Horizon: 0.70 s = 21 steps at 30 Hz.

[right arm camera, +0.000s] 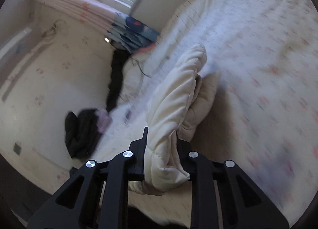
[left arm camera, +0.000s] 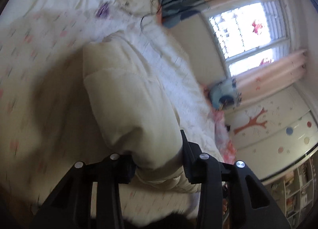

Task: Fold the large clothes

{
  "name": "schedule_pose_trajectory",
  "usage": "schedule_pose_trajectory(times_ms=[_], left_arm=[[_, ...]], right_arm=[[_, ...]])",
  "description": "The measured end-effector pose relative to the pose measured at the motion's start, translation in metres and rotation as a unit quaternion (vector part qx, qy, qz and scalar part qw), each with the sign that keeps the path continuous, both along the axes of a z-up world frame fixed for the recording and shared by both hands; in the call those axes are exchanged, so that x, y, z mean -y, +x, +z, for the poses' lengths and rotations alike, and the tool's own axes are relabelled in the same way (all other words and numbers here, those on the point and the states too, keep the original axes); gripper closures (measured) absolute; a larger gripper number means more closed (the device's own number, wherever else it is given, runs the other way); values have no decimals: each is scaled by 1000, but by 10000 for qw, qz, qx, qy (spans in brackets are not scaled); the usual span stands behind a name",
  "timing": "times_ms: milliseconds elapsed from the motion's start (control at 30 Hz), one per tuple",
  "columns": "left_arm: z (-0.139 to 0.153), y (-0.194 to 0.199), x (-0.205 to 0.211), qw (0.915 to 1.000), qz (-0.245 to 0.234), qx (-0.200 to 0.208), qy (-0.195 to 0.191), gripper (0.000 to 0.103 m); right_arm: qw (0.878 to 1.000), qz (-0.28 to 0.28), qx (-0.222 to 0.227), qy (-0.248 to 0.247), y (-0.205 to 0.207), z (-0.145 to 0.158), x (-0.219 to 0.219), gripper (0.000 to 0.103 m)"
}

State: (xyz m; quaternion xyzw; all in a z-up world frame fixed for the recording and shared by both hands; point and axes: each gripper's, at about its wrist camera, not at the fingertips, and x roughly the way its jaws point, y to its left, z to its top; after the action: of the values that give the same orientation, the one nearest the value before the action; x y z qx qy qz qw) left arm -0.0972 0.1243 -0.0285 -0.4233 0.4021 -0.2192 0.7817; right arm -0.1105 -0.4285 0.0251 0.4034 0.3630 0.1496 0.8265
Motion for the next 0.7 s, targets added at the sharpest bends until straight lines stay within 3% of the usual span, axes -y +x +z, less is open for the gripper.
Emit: schedule_pose_trajectory(times_ms=[67,100,133,167,200,267,333,433,533,633,700], left_arm=[[-35,-10,1,9989,-44,-468,44,53],[-51,-14,-5,9978,16,-645,-178,50],[-58,-16,-9,9967,38,-701,-397,49],[-60,-19,-14,9964,106,-673,-509,47],[-53,-23,-18,9975,231,-543,-382,47],[-44,-22,-21,9985,269,-365,-309,46],[-44,-13,-19,9982,270,-451,-272,33],[-50,0,-9,9980,268,-543,-201,26],[-61,7,1,9965,325,-740,-232,22],[-59,16,14,9965,362,-717,221,22],[-51,22,21,9948,422,-675,632,22]], right_arm=[[9975,119,-667,-198,-16,-32,7,68],[9946,41,-1024,-130,-24,-52,16,64],[9939,-44,-1103,44,-30,-60,23,59],[9944,-241,-998,265,-41,-61,34,57],[9946,-510,-889,177,-50,-54,42,56],[9933,-1004,-546,-168,-64,-28,57,49],[9900,-1131,-257,-797,-59,3,53,49],[9875,-601,167,-1447,-23,39,5,42],[9777,139,404,-2059,29,52,-65,33],[9612,728,536,-2604,79,48,-135,26],[9526,946,419,-2862,109,30,-167,21]])
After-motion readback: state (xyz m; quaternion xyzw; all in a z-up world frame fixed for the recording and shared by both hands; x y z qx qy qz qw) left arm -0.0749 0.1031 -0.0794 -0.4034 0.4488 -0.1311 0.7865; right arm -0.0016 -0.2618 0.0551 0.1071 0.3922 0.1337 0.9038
